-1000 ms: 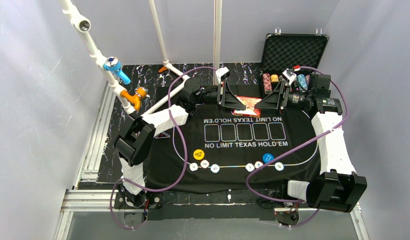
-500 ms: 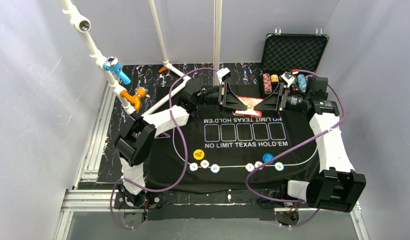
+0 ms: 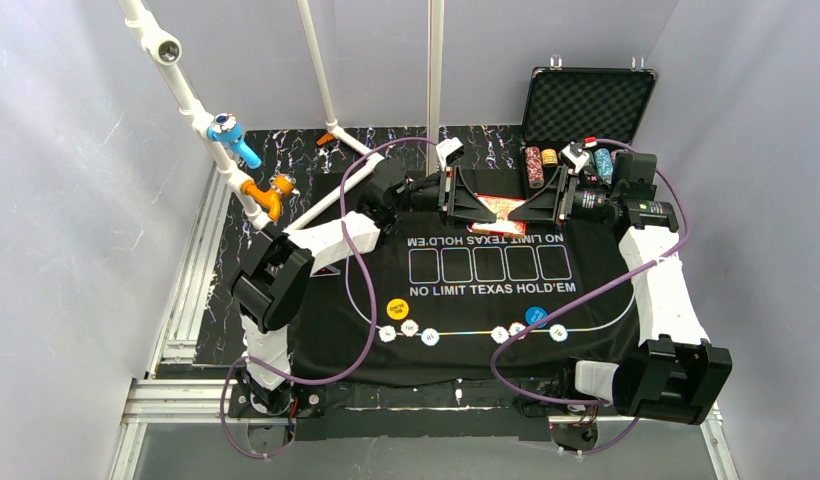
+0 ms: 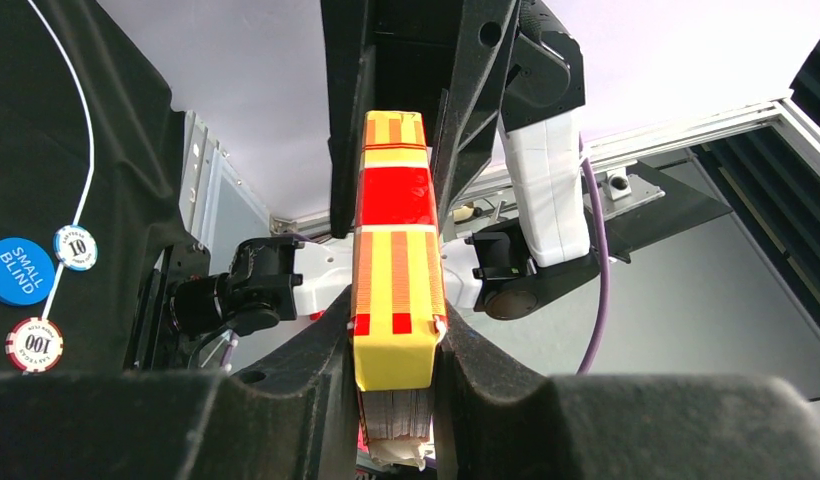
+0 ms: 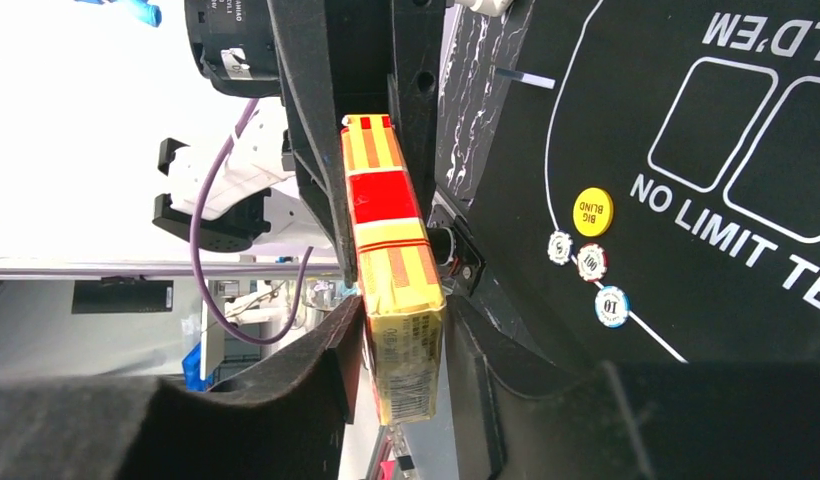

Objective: Distribute texas hold em gaming equipment

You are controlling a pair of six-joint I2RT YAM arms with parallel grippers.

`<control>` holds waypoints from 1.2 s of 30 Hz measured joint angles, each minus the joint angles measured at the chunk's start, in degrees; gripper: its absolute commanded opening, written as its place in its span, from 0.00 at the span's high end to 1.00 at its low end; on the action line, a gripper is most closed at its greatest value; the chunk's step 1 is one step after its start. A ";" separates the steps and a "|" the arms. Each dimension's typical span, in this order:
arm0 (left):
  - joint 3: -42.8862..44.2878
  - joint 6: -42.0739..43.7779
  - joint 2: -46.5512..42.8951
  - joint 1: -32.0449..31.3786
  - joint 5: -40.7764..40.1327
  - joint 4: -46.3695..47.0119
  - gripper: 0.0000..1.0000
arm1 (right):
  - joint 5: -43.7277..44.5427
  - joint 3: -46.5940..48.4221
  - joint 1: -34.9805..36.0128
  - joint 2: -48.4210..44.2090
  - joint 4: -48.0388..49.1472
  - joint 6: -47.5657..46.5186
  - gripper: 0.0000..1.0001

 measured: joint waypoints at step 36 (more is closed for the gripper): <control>-0.04 6.80 0.57 -0.59 -2.54 -12.11 0.09 | 17.90 11.34 -0.42 3.06 -21.94 -9.73 0.99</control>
